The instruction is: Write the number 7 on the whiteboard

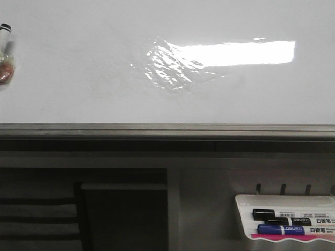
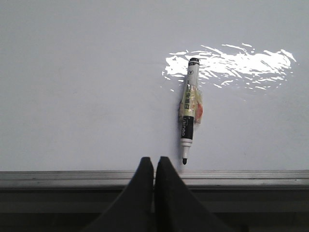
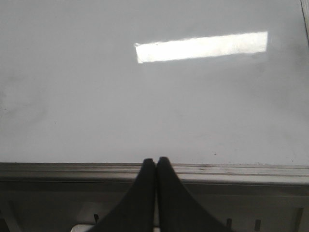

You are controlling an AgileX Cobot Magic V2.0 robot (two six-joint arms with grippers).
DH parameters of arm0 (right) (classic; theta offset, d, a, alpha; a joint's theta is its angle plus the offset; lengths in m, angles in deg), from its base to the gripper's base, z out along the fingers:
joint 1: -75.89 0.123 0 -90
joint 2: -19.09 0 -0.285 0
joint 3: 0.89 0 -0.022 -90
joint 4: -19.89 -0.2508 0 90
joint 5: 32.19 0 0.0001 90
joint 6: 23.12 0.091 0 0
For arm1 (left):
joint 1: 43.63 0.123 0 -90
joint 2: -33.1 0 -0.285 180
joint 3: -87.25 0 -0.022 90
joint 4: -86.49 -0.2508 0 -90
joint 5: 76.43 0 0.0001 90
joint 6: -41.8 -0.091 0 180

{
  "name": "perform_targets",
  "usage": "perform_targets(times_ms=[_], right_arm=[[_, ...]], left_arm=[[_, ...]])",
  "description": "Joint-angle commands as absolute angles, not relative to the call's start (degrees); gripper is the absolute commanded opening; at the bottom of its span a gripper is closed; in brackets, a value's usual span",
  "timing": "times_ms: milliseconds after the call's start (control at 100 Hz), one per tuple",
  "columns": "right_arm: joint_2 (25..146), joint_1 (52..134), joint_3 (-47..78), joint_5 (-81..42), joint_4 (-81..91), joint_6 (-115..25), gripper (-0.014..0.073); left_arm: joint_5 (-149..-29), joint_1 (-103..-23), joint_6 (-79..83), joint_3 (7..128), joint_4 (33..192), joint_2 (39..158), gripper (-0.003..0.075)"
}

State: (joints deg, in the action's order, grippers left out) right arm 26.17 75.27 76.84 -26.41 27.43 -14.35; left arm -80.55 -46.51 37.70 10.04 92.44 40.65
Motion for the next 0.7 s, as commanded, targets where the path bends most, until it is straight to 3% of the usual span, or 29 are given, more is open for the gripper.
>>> perform_targets(times_ms=[0,400,690], right_arm=[[25.09,74.94,78.60,-31.16,27.63,-14.71,-0.0071],[25.09,74.94,76.71,-33.28,22.55,-13.75,-0.0071],[27.45,74.94,60.55,-17.04,23.09,-16.08,-0.0071]], left_arm=[[-75.56,-46.40,38.17,8.10,92.44,38.96,-0.0020],[-72.98,-46.40,38.17,9.25,95.36,38.96,-0.0020],[-84.18,-46.40,38.17,25.78,97.38,40.43,-0.0020]])
